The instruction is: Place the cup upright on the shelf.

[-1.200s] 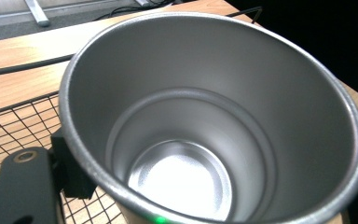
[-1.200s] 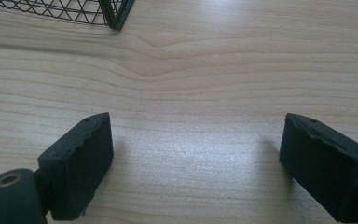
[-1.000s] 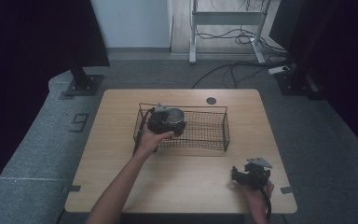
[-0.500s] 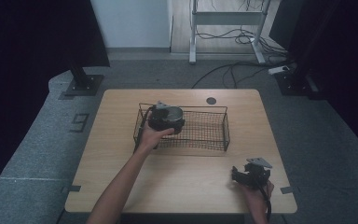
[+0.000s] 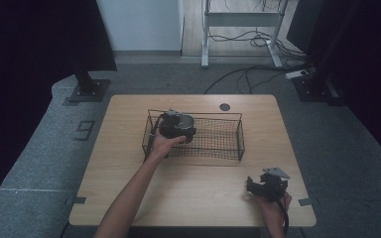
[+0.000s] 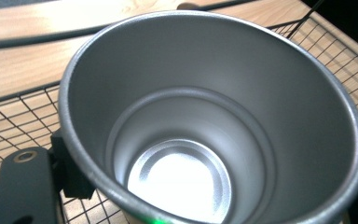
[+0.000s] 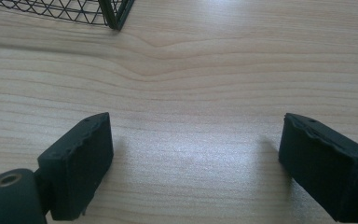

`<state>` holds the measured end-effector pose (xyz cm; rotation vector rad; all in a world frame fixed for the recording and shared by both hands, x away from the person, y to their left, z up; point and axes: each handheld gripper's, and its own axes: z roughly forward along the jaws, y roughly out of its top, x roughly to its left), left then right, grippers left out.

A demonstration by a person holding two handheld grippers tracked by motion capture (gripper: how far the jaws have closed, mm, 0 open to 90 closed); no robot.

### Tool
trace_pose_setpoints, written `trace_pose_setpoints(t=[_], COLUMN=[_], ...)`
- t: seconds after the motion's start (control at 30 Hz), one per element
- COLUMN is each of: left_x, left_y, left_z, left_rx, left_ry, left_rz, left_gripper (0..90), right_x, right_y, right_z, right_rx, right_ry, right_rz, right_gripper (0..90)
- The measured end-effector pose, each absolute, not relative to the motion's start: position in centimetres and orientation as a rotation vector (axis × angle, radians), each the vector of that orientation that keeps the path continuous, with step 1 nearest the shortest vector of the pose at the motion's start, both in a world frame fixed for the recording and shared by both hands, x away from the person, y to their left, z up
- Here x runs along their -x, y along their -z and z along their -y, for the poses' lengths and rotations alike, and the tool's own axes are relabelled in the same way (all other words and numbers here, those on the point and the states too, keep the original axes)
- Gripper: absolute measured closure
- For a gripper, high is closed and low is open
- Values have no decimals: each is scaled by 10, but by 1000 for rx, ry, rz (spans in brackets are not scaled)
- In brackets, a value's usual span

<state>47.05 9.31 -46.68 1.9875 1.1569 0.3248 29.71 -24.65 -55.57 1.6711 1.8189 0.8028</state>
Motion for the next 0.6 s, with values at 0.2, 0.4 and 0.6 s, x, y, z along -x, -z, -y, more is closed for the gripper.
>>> trace_pose_setpoints(t=[0.2, 0.4, 0.6], left_x=[-473, -474, -475], left_y=[473, 478, 481], left_z=[-92, -88, -86], left_rx=[-2003, -2034, -2044], left_ry=[-304, -278, -275], left_rz=[-1179, -1186, -1200], left_gripper=[180, 179, 178], right_x=[-297, -297, -297], right_y=[556, 556, 556], right_z=[246, 246, 246], right_rx=[-1671, -1671, -1671], right_ry=[-803, -803, -803], right_rz=[-1819, -1819, -1819], right_gripper=[98, 98, 98])
